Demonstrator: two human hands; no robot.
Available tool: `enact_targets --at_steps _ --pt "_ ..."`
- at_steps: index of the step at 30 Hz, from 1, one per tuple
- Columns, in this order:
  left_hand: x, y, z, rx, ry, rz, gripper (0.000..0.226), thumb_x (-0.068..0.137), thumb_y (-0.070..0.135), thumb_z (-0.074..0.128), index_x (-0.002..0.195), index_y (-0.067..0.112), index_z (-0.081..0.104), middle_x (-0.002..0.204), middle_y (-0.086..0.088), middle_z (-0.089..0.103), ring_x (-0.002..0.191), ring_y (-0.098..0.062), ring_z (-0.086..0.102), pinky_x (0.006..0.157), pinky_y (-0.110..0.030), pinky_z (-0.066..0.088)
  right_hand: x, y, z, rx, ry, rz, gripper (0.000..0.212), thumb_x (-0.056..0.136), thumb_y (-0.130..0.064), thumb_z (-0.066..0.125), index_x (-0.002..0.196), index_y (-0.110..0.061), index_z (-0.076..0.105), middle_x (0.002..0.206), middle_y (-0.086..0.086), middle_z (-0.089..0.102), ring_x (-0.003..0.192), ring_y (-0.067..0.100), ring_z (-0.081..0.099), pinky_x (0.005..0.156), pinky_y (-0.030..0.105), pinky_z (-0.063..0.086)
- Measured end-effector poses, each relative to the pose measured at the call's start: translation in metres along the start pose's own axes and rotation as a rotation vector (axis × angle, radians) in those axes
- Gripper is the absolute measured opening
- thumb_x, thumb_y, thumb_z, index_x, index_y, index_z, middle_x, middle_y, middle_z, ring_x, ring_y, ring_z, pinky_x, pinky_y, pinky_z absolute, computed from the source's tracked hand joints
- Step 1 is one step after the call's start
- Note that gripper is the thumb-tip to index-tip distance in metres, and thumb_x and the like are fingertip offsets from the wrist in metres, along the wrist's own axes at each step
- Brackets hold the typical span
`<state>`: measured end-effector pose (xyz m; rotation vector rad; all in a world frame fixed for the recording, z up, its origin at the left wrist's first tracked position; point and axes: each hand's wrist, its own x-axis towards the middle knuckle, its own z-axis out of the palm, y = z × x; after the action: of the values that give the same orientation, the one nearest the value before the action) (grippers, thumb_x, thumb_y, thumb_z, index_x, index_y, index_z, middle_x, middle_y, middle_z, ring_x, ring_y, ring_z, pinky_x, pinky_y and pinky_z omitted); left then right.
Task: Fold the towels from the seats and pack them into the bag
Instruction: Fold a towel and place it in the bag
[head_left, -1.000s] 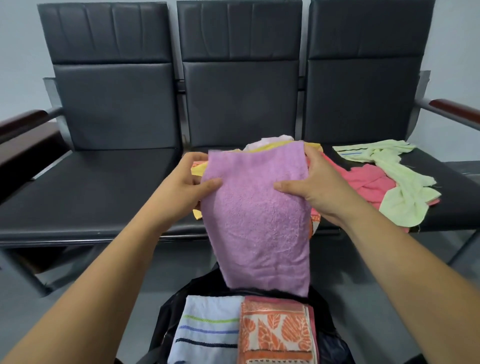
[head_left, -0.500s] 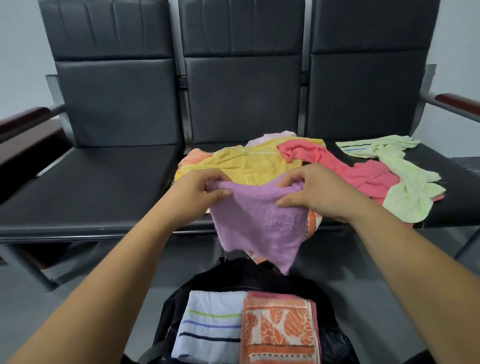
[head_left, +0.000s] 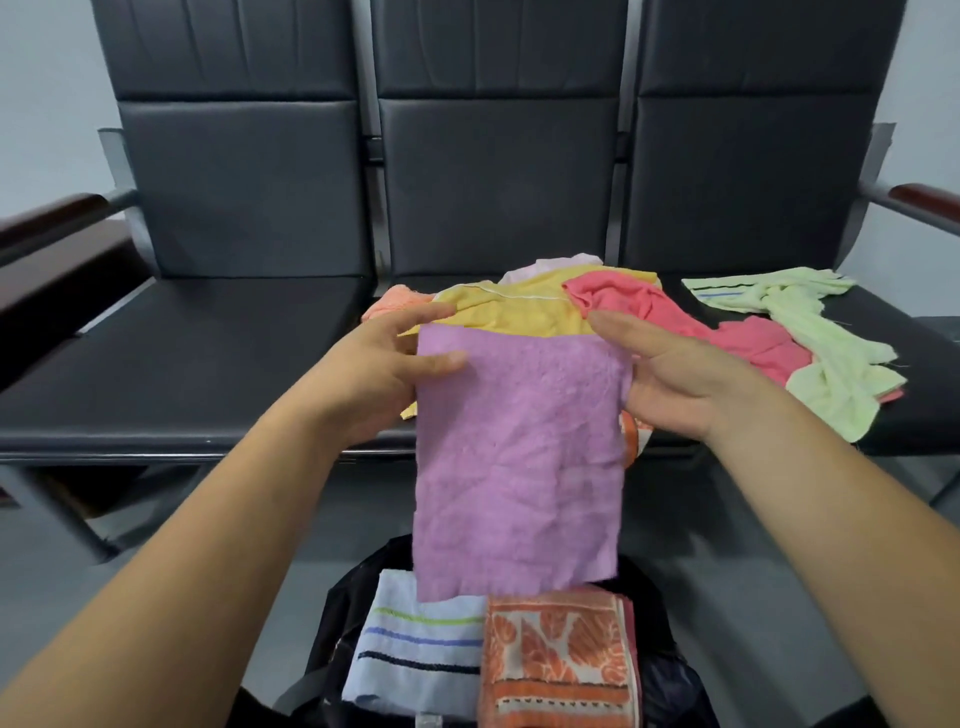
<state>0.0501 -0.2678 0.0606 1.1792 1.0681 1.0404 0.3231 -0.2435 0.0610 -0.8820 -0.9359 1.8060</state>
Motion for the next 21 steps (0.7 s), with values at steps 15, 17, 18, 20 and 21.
enact_targets --at_steps 15,17,18,20,21 --pt "-0.001 -0.005 0.008 0.481 0.123 0.188 0.008 0.092 0.025 0.070 0.089 0.031 0.067 0.071 -0.010 0.052 0.067 -0.021 0.044 0.066 -0.037 0.039 0.003 0.012 0.000 -0.731 0.138 -0.207 0.011 0.096 -0.026 0.068 0.086 -0.027 0.063 0.117 0.005 0.056 0.094 0.022 0.062 0.066 0.031 0.047" --pt "-0.001 -0.005 0.010 0.361 0.175 0.133 0.006 0.088 0.028 0.075 0.090 0.028 0.070 0.073 -0.008 0.056 0.068 -0.022 0.047 0.067 -0.039 0.043 0.003 0.012 0.000 -0.566 0.173 -0.146 0.013 0.094 -0.017 0.070 0.086 -0.022 0.062 0.102 0.004 0.063 0.069 0.011 0.065 0.053 0.026 0.048" --pt "0.000 -0.005 0.012 0.301 0.205 0.104 0.007 0.088 0.028 0.077 0.090 0.026 0.071 0.072 -0.003 0.058 0.068 -0.022 0.048 0.068 -0.038 0.044 0.002 0.011 0.000 -0.483 0.181 -0.087 0.012 0.092 -0.014 0.071 0.087 -0.020 0.062 0.093 0.003 0.065 0.060 0.009 0.065 0.049 0.025 0.049" --pt "0.001 -0.006 0.015 0.170 0.209 0.033 0.012 0.083 0.029 0.082 0.089 0.024 0.072 0.079 0.002 0.064 0.070 -0.018 0.054 0.072 -0.038 0.046 0.000 0.007 0.000 -0.300 0.161 0.041 0.015 0.086 -0.015 0.074 0.097 -0.015 0.065 0.090 0.006 0.070 0.065 0.012 0.070 0.054 0.030 0.057" --pt "0.001 -0.007 0.015 0.116 0.175 0.001 0.019 0.078 0.029 0.085 0.091 0.024 0.073 0.089 0.001 0.069 0.075 -0.018 0.059 0.075 -0.040 0.049 -0.001 0.006 0.001 -0.195 0.122 0.086 0.025 0.084 -0.017 0.074 0.107 -0.012 0.067 0.100 0.009 0.073 0.076 0.016 0.074 0.064 0.034 0.062"
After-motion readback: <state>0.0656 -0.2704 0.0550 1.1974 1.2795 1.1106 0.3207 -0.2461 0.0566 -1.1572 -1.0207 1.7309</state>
